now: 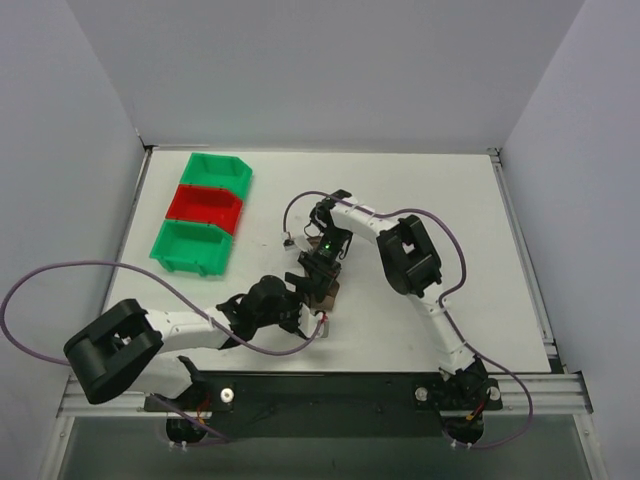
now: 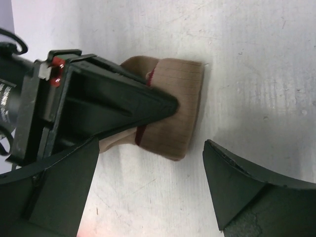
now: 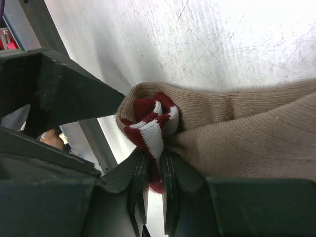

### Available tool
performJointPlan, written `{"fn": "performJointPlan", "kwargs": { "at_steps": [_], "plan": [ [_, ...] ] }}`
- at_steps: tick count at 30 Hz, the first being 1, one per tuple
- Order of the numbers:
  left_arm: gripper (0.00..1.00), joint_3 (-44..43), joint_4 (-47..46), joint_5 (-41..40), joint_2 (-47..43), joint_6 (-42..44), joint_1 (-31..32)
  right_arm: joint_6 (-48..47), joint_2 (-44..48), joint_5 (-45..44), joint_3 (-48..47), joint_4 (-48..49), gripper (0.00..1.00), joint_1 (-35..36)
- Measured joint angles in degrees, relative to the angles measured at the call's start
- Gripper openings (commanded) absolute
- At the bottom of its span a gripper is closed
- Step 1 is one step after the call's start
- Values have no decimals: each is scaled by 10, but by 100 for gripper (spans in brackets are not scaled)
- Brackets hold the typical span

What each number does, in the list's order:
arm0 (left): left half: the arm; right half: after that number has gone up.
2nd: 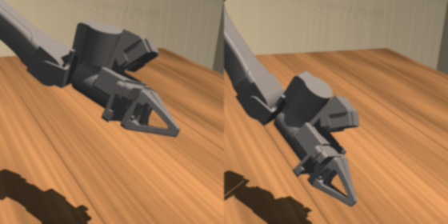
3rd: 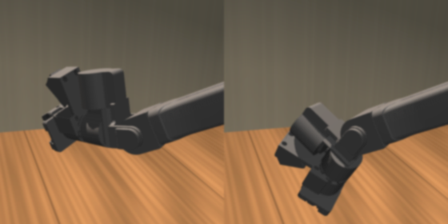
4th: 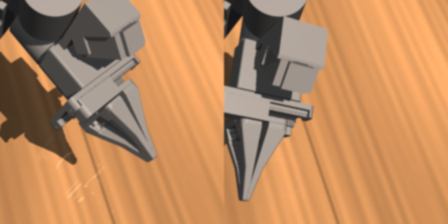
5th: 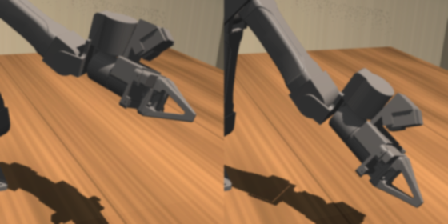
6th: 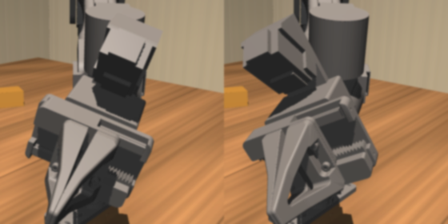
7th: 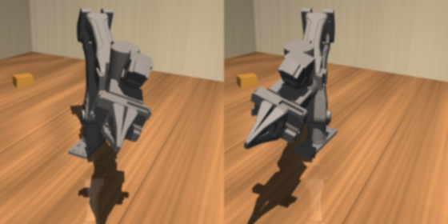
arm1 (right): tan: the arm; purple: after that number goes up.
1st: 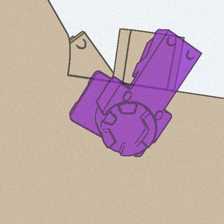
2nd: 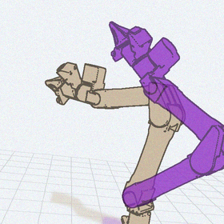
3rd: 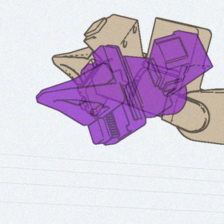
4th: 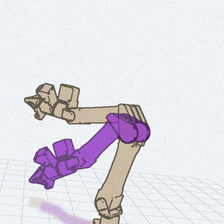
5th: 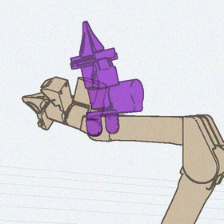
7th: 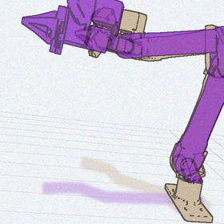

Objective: Roll the socks
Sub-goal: Roll the sock at the center of the board.

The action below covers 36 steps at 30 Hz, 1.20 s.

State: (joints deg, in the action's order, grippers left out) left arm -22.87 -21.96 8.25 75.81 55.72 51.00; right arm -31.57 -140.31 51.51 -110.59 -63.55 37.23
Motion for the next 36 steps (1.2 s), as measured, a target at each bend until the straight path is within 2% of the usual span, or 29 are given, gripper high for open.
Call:
{"fn": "performJointPlan", "kwargs": {
  "at_steps": [9, 14, 18, 24, 32, 36],
  "plan": [
    [95, 12, -75, -53, 56, 56, 44, -2, -1, 0, 0, -1, 2, -1],
    [74, 12, -138, -91, 100, 78, 58, -2, -1, 0, 0, -1, 2, -2],
    [73, 11, -165, -117, 122, 91, 68, -2, -1, -2, 0, -1, 3, -7],
    [63, 11, -177, -139, 134, 95, 73, -2, -1, -5, 0, 1, 3, -11],
    [89, -1, -186, -164, 153, 92, 77, -6, -1, -4, 0, 3, 3, -17],
    [90, -1, -193, -172, 151, 87, 77, -14, -1, -3, 0, 2, 3, -16]
  ]
}}
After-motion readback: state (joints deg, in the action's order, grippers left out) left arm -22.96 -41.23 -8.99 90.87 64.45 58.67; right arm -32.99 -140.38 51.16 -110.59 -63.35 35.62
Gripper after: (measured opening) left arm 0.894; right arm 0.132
